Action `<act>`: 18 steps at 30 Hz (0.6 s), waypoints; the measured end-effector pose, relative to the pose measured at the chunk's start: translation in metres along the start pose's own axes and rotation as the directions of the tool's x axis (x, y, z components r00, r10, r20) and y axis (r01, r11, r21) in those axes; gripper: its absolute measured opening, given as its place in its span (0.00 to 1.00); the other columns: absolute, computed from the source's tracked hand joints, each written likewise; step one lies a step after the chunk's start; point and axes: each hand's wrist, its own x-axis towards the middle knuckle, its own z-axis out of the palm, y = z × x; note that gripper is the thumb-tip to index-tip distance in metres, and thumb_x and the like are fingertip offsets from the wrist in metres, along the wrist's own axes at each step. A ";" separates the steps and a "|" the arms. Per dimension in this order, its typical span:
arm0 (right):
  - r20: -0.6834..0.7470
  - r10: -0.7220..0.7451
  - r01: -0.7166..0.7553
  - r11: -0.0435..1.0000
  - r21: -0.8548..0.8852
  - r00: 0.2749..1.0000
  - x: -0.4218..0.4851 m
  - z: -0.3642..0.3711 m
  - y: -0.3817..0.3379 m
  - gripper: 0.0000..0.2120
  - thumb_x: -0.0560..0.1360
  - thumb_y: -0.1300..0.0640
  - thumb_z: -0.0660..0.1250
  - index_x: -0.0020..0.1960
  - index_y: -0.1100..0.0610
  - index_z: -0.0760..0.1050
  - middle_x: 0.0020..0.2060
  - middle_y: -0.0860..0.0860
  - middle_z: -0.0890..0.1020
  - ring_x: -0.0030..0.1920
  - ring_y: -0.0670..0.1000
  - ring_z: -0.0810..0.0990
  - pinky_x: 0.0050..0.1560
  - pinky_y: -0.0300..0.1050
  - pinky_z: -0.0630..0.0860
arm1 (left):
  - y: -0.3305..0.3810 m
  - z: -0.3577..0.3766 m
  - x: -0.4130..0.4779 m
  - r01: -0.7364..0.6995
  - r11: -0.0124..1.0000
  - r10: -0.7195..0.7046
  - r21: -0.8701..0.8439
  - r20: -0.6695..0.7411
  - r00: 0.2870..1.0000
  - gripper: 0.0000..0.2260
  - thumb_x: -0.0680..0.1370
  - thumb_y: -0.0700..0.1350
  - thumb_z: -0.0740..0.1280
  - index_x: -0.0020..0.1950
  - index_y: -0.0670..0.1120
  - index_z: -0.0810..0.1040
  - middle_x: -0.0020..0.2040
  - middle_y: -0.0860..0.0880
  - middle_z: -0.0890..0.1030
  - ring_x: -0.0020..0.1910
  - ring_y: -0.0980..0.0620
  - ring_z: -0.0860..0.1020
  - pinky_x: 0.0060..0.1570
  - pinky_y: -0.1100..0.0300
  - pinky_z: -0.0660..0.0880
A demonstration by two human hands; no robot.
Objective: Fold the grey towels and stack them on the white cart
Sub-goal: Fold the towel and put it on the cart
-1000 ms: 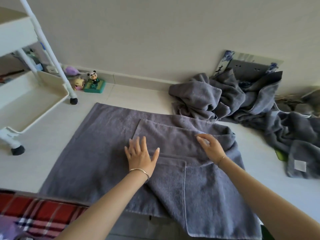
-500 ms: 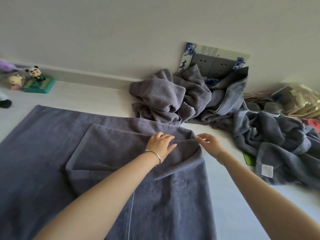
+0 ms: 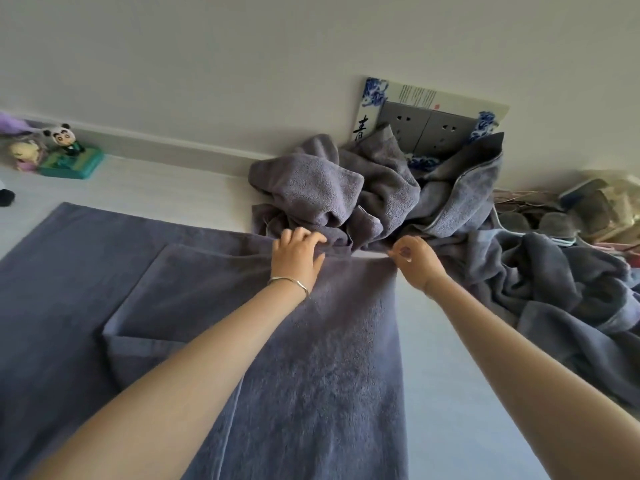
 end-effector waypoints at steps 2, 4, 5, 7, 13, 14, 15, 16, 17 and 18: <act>-0.077 -0.043 0.043 0.999 -0.007 0.996 -0.004 0.011 -0.009 0.02 0.75 0.60 0.67 0.46 0.59 0.77 0.43 0.50 0.74 0.47 0.54 0.76 0.51 0.44 0.71 | -0.013 0.001 -0.015 0.051 0.999 -0.052 0.015 0.027 0.998 0.18 0.77 0.51 0.63 0.67 0.51 0.70 0.65 0.49 0.71 0.62 0.45 0.67 0.57 0.54 0.62; -0.076 -0.165 0.169 0.984 0.054 0.983 -0.011 0.023 -0.031 0.01 0.74 0.61 0.68 0.45 0.58 0.78 0.43 0.49 0.75 0.46 0.51 0.76 0.52 0.42 0.71 | -0.030 -0.005 -0.038 0.080 0.997 -0.080 -0.013 -0.013 0.997 0.19 0.76 0.51 0.66 0.65 0.47 0.72 0.62 0.46 0.73 0.60 0.42 0.70 0.55 0.52 0.66; -0.042 -0.215 0.219 0.971 0.093 0.976 -0.014 0.031 -0.044 0.01 0.73 0.61 0.69 0.45 0.57 0.78 0.43 0.49 0.76 0.45 0.49 0.75 0.51 0.41 0.71 | -0.041 -0.010 -0.050 0.085 0.996 -0.087 -0.034 -0.041 0.995 0.18 0.74 0.51 0.68 0.61 0.45 0.75 0.59 0.45 0.75 0.57 0.41 0.72 0.52 0.51 0.68; 0.073 -0.261 0.243 0.951 0.189 0.963 -0.021 0.048 -0.069 0.03 0.73 0.60 0.70 0.47 0.56 0.79 0.44 0.48 0.78 0.45 0.47 0.75 0.50 0.37 0.69 | -0.067 -0.017 -0.075 0.086 0.996 -0.089 -0.034 -0.091 0.992 0.16 0.71 0.51 0.72 0.54 0.45 0.77 0.52 0.45 0.78 0.50 0.41 0.74 0.46 0.51 0.70; 0.309 -0.339 0.262 0.928 0.265 0.889 -0.029 0.102 -0.135 0.10 0.75 0.56 0.69 0.55 0.57 0.79 0.52 0.49 0.79 0.55 0.46 0.75 0.59 0.36 0.68 | -0.123 -0.053 -0.135 0.063 0.998 -0.063 -0.020 0.009 0.998 0.16 0.73 0.60 0.61 0.42 0.50 0.81 0.37 0.52 0.73 0.41 0.46 0.76 0.40 0.57 0.71; 0.312 -0.352 0.279 0.926 0.255 0.883 -0.029 0.111 -0.145 0.11 0.75 0.55 0.69 0.56 0.57 0.78 0.53 0.50 0.80 0.56 0.48 0.76 0.62 0.40 0.69 | -0.127 -0.061 -0.143 0.051 0.999 -0.051 0.002 0.060 0.997 0.22 0.73 0.63 0.54 0.44 0.50 0.82 0.36 0.52 0.75 0.41 0.46 0.77 0.41 0.57 0.71; 0.317 -0.346 0.279 0.930 0.239 0.883 -0.028 0.119 -0.153 0.12 0.75 0.54 0.69 0.56 0.56 0.78 0.54 0.51 0.80 0.57 0.50 0.77 0.63 0.45 0.71 | -0.128 -0.066 -0.148 0.035 0.999 -0.039 0.034 0.120 0.992 0.28 0.72 0.64 0.47 0.47 0.51 0.82 0.38 0.51 0.78 0.44 0.46 0.78 0.44 0.57 0.72; 0.320 -0.335 0.277 0.937 0.213 0.886 -0.028 0.125 -0.159 0.13 0.74 0.52 0.68 0.57 0.55 0.78 0.54 0.52 0.81 0.57 0.52 0.77 0.63 0.50 0.72 | -0.129 -0.069 -0.151 0.019 0.996 -0.034 0.085 0.189 0.981 0.32 0.71 0.65 0.42 0.51 0.52 0.81 0.42 0.51 0.81 0.47 0.48 0.78 0.47 0.57 0.72; 0.314 -0.329 0.284 0.942 0.181 0.890 -0.029 0.132 -0.166 0.13 0.74 0.51 0.68 0.57 0.54 0.79 0.54 0.52 0.81 0.58 0.53 0.77 0.62 0.53 0.72 | -0.132 -0.071 -0.156 -0.004 0.990 -0.029 0.138 0.233 0.972 0.34 0.71 0.65 0.39 0.54 0.53 0.80 0.46 0.52 0.82 0.50 0.49 0.78 0.49 0.57 0.70; 0.295 -0.334 0.306 0.942 0.138 0.896 -0.029 0.137 -0.171 0.12 0.75 0.51 0.67 0.56 0.54 0.79 0.54 0.51 0.81 0.58 0.53 0.77 0.62 0.53 0.71 | -0.134 -0.072 -0.160 -0.023 0.984 -0.022 0.178 0.243 0.970 0.30 0.74 0.65 0.41 0.54 0.53 0.78 0.49 0.52 0.81 0.52 0.50 0.77 0.51 0.57 0.68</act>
